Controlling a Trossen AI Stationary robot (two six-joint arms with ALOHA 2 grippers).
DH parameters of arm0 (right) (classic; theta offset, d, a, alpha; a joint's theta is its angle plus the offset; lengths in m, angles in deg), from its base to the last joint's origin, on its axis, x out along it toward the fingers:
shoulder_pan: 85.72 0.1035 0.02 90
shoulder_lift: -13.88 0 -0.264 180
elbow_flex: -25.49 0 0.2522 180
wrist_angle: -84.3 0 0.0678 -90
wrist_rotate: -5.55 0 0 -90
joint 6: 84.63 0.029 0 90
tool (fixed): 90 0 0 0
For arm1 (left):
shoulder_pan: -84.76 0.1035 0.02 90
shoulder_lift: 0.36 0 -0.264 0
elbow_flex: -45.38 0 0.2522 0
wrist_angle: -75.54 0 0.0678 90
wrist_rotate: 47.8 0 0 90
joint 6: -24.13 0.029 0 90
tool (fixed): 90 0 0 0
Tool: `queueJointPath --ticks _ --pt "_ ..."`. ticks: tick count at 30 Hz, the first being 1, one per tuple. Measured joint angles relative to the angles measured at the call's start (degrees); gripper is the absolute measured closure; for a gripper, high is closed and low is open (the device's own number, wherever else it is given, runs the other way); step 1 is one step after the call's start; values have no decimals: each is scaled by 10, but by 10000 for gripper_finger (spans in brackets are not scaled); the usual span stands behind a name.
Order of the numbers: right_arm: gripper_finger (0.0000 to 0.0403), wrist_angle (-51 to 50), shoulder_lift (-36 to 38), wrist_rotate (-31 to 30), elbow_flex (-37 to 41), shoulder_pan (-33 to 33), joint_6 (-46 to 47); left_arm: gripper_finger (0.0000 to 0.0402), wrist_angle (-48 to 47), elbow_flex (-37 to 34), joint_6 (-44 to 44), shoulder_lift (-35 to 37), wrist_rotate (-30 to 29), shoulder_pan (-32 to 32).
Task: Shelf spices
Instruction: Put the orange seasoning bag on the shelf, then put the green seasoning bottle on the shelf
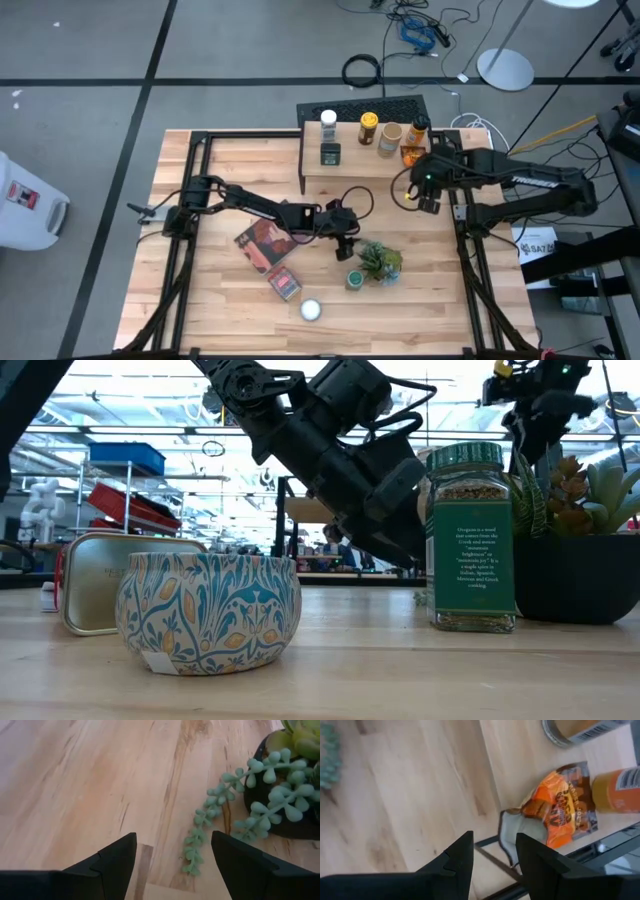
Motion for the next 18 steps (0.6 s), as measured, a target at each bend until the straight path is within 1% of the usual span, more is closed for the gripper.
queueJointPath --ticks 5,6,9,11,14,18 --pt "266 -20 0 7 -27 10 12 133 -7 0 1 0 3 -1" --pt "266 -14 0 2 -32 11 8 133 -6 0 1 0 3 -1" --pt "266 -4 0 -40 -35 10 -15 133 -3 0 1 0 3 -1" --pt "266 3 -1 -51 -34 2 -34 133 -3 0 0 0 3 -1" --pt "266 7 -7 -51 -34 -18 -55 133 -3 0 0 0 3 -2" --pt "266 15 -6 -39 -34 -24 -57 133 -10 0 0 0 3 -4"
